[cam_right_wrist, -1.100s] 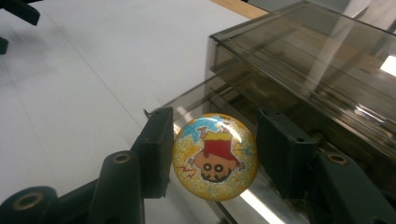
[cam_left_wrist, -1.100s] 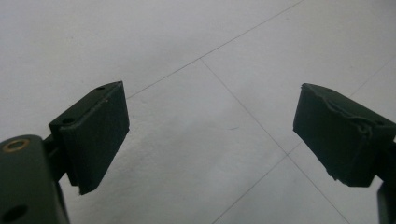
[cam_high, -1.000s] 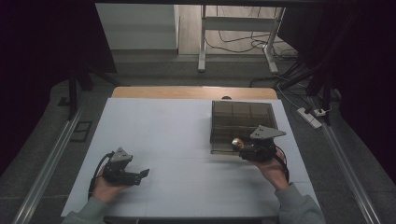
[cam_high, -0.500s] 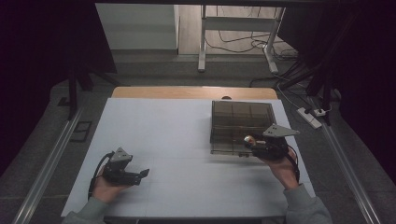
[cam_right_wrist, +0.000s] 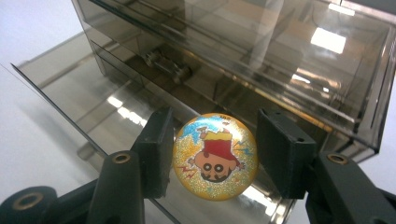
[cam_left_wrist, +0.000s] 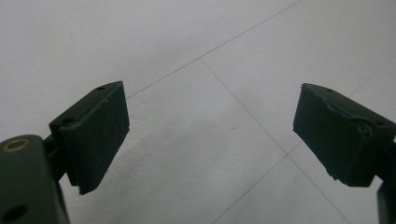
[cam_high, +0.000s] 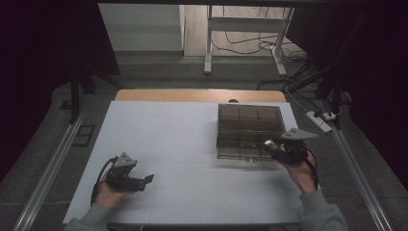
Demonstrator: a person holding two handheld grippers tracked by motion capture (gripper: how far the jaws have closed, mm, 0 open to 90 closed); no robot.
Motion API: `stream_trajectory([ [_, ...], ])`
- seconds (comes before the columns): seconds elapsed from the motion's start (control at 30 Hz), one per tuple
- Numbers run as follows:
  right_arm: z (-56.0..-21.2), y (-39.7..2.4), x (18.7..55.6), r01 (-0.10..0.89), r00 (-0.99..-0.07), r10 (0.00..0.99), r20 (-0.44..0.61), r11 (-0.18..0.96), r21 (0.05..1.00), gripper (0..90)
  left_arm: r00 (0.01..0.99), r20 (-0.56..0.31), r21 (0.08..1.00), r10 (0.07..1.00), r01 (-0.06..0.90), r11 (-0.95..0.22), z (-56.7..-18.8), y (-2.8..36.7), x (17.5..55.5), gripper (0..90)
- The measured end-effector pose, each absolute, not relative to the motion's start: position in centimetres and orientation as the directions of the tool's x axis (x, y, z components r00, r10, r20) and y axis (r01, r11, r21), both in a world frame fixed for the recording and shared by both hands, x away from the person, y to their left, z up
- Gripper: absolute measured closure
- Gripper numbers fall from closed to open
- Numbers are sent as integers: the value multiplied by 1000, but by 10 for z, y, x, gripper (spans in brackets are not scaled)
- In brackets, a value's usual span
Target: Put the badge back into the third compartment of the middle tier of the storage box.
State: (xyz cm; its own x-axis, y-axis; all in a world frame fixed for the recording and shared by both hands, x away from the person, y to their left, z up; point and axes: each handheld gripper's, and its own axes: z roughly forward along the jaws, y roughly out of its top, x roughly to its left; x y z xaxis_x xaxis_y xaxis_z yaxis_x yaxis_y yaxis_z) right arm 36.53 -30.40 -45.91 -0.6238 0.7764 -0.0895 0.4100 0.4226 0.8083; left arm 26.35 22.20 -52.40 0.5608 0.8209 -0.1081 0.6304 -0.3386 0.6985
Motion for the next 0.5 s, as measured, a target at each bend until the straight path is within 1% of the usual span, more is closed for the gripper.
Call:
stream_trajectory([
  [0.27, -464, -308, 369, 442, -614, 785, -82, 428, 789, 462, 563, -106, 697, 820, 630, -343, -524, 222, 264, 110],
  [0.37, -465, -307, 369, 441, -619, 781, -82, 431, 787, 418, 563, -106, 697, 820, 630, -342, -524, 222, 264, 110],
  [0.5, -462, -306, 366, 428, -629, 774, -74, 424, 798, 388, 562, -106, 698, 820, 630, -341, -524, 222, 264, 110],
])
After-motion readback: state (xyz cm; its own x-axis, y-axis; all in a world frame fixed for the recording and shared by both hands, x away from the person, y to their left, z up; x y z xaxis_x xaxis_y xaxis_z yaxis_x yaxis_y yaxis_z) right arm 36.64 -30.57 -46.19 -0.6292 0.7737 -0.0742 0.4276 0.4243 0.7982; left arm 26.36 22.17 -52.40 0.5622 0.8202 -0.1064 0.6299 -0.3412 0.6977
